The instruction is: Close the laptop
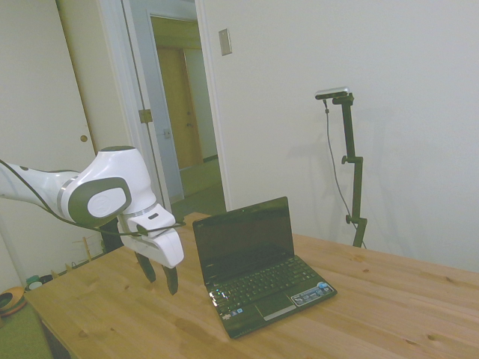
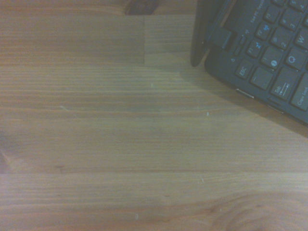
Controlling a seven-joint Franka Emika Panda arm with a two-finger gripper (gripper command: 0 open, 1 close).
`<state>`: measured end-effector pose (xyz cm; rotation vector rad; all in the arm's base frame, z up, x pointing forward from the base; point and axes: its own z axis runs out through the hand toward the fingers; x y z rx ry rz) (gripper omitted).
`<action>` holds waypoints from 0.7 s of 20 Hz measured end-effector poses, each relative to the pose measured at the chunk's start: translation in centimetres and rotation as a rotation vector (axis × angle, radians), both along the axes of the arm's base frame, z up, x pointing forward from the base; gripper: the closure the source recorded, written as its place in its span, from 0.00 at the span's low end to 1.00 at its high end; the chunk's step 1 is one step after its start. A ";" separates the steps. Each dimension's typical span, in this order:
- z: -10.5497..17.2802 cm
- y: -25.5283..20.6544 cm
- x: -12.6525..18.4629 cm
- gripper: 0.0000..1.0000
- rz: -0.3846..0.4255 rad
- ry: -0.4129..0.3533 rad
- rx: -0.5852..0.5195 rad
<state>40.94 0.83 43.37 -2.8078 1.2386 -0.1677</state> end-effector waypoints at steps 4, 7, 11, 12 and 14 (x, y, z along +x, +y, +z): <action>-0.2 0.6 0.3 0.00 0.021 -0.005 -0.010; 1.1 4.1 2.1 0.00 0.046 -0.050 -0.019; 3.6 10.5 4.3 0.00 0.067 -0.116 -0.021; 4.1 11.9 4.8 0.00 0.072 -0.130 -0.024; 5.1 13.5 6.2 0.00 0.060 -0.162 -0.029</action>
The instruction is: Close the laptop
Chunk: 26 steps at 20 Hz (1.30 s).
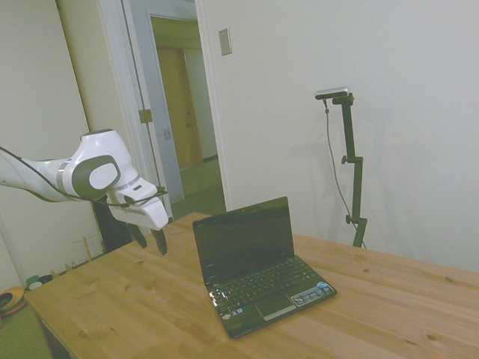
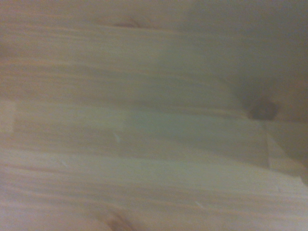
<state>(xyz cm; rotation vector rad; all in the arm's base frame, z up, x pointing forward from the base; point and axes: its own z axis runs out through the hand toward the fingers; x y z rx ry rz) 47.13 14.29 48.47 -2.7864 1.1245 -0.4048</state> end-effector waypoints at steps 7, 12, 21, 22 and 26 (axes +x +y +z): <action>2.9 -3.1 7.5 0.00 -0.110 -0.064 0.029; 3.5 -4.4 11.8 0.00 -0.164 -0.089 0.041; 6.8 -11.4 15.4 1.00 -0.296 -0.117 0.042; 6.9 -12.1 15.6 1.00 -0.308 -0.116 0.041; 6.8 -13.6 15.6 1.00 -0.342 -0.109 0.039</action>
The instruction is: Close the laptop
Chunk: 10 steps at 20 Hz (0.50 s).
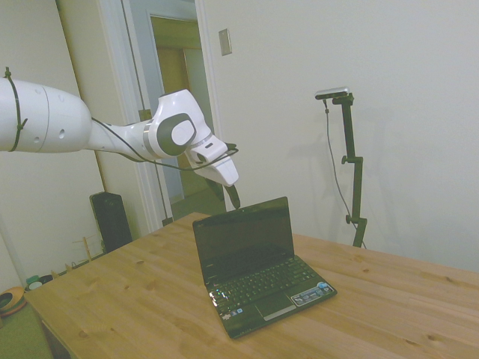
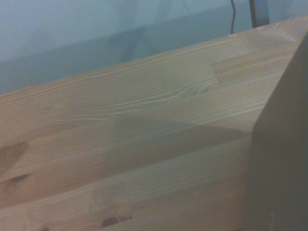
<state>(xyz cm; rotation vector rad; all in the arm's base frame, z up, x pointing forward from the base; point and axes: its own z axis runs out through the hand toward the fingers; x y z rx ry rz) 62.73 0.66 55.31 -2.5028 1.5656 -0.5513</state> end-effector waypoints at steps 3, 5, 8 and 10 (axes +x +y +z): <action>0.0 -0.7 -0.1 1.00 -0.013 0.008 -0.001; 0.1 -1.1 -0.2 1.00 -0.020 0.015 -0.002; 0.3 -1.7 -0.4 1.00 -0.032 0.025 -0.002; 0.2 -2.3 -0.6 1.00 -0.042 0.038 -0.003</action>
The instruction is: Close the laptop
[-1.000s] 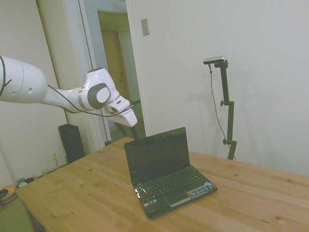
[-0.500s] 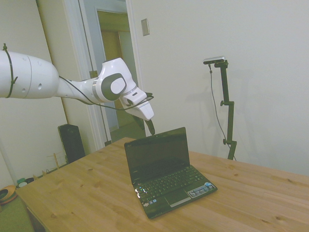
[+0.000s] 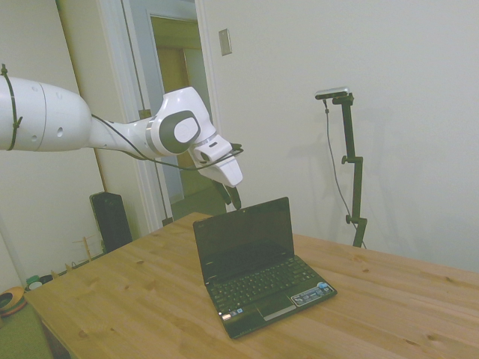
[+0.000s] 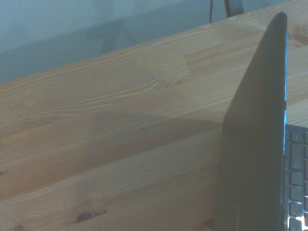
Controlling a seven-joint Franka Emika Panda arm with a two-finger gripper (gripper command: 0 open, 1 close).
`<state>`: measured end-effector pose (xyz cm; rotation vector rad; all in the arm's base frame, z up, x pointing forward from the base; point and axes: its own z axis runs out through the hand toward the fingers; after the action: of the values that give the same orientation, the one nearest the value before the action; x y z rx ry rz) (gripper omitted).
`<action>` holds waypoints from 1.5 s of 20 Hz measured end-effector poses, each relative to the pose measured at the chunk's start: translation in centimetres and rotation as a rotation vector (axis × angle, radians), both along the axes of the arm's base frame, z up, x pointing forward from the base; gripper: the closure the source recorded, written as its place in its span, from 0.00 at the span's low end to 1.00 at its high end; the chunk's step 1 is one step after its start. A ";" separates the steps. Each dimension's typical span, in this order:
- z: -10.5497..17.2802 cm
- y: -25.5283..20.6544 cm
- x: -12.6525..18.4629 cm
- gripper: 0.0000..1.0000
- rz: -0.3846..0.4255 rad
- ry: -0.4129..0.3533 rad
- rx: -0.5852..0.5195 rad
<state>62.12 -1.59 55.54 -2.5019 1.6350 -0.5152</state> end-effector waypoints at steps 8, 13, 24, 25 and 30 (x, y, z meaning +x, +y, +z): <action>-2.2 -3.5 -2.9 1.00 -0.056 0.096 -0.009; -4.5 -5.3 -6.3 1.00 -0.079 0.171 -0.032; -13.2 -13.0 -10.7 1.00 -0.161 0.270 -0.080; -13.6 -13.2 -10.7 1.00 -0.163 0.272 -0.082; -15.4 -13.9 -10.5 1.00 -0.167 0.277 -0.085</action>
<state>51.59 -15.48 40.15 -2.6086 1.9716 -0.2656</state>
